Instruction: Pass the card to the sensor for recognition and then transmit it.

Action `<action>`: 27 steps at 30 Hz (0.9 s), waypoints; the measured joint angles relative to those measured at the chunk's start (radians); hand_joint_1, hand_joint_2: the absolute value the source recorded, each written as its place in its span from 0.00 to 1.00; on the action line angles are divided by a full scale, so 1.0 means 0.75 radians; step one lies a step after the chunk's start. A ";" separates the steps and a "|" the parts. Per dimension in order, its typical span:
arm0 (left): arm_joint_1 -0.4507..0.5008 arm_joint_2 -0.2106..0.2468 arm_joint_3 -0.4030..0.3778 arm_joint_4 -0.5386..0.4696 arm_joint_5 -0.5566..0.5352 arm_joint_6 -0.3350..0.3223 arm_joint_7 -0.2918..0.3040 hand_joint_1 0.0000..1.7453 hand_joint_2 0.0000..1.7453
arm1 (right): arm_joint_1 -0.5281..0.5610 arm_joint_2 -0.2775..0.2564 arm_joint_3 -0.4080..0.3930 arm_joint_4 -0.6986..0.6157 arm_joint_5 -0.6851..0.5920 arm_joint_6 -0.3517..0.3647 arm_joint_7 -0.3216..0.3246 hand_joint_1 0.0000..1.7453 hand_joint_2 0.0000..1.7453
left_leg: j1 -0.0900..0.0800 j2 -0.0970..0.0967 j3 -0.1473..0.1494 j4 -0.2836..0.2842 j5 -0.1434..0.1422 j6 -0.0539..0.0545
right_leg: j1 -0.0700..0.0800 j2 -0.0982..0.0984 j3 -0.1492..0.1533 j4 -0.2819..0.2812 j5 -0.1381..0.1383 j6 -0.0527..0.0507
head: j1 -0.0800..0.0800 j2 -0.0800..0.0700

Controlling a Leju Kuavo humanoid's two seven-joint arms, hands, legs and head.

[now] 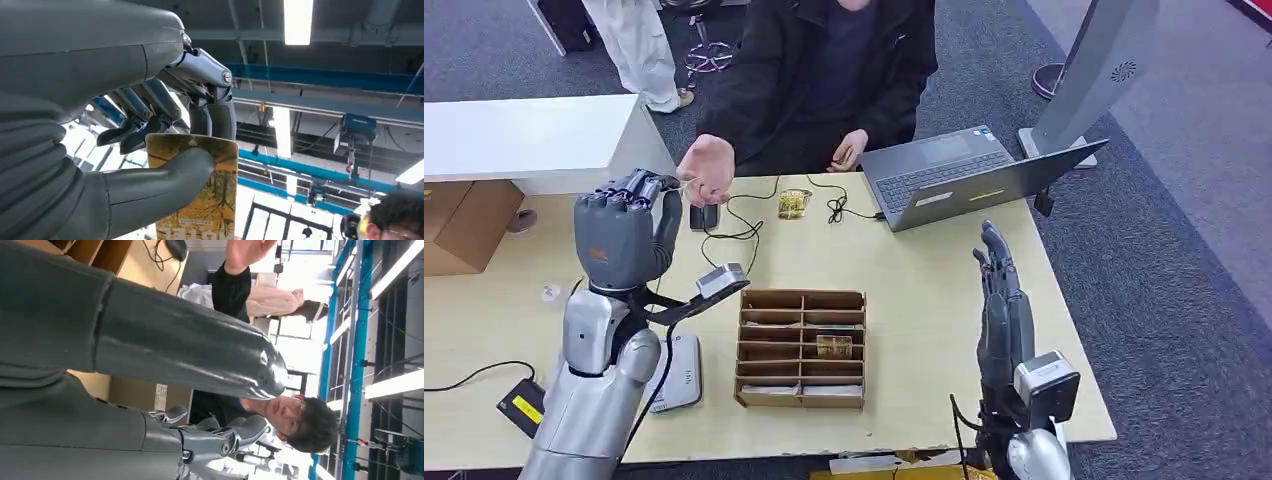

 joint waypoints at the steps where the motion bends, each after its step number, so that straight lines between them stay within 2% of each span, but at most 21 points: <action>1: 0.000 0.000 0.000 0.000 0.000 0.000 0.000 1.00 1.00 | 0.000 0.000 0.000 0.000 0.000 0.000 0.000 0.00 0.00 | 0.000 0.000 0.000 0.000 0.000 0.000 | 0.000 0.000 0.000 0.000 0.000 0.000 | 0.000 0.000; 3: -0.011 0.008 0.000 0.012 -0.029 0.000 0.024 1.00 1.00 | -0.002 0.000 0.002 0.005 -0.002 0.000 0.000 0.00 0.00 | 0.000 0.000 0.000 0.000 0.000 0.000 | 0.000 0.000 0.000 0.000 0.000 0.000 | 0.000 0.000; 4: -0.018 0.027 -0.001 0.032 -0.083 0.000 0.089 1.00 1.00 | -0.003 -0.001 0.003 0.013 -0.004 -0.002 0.000 0.00 0.00 | 0.000 0.000 0.000 0.000 0.000 0.000 | 0.000 0.000 0.000 0.000 0.000 0.000 | 0.000 0.000; 5: -0.020 0.033 -0.001 0.036 -0.091 0.001 0.104 1.00 1.00 | -0.003 -0.001 0.004 0.016 -0.004 -0.002 0.000 0.00 0.00 | 0.000 0.000 0.000 0.000 0.000 0.000 | 0.000 0.000 0.000 0.000 0.000 0.000 | 0.000 0.000; 8: -0.020 0.035 -0.001 0.038 -0.092 0.001 0.108 1.00 1.00 | -0.003 -0.001 0.004 0.017 -0.004 -0.002 0.000 0.00 0.00 | 0.000 0.000 0.000 0.000 0.000 0.000 | 0.000 0.000 0.000 0.000 0.000 0.000 | 0.001 0.000; 9: -0.020 0.043 -0.001 0.043 -0.094 0.001 0.122 0.00 1.00 | -0.003 -0.001 0.006 0.017 -0.005 -0.004 0.000 0.00 0.00 | 0.000 0.000 0.000 0.000 0.000 0.000 | 0.000 0.000 0.000 0.000 0.000 0.000 | 0.000 0.000; 12: -0.021 0.059 -0.001 0.047 -0.097 0.001 0.155 0.00 1.00 | -0.003 -0.001 0.010 0.017 -0.006 -0.009 0.000 0.00 0.00 | 0.000 0.000 0.000 0.000 0.000 0.000 | 0.000 0.000 0.000 0.000 0.000 0.000 | 0.001 0.000; 27: -0.010 0.079 -0.007 0.029 -0.116 0.002 0.183 0.00 1.00 | 0.001 -0.001 0.011 0.017 -0.007 -0.018 0.000 0.00 0.00 | 0.000 0.000 0.000 0.000 0.000 0.000 | 0.000 0.000 0.000 0.000 0.000 0.000 | 0.000 0.000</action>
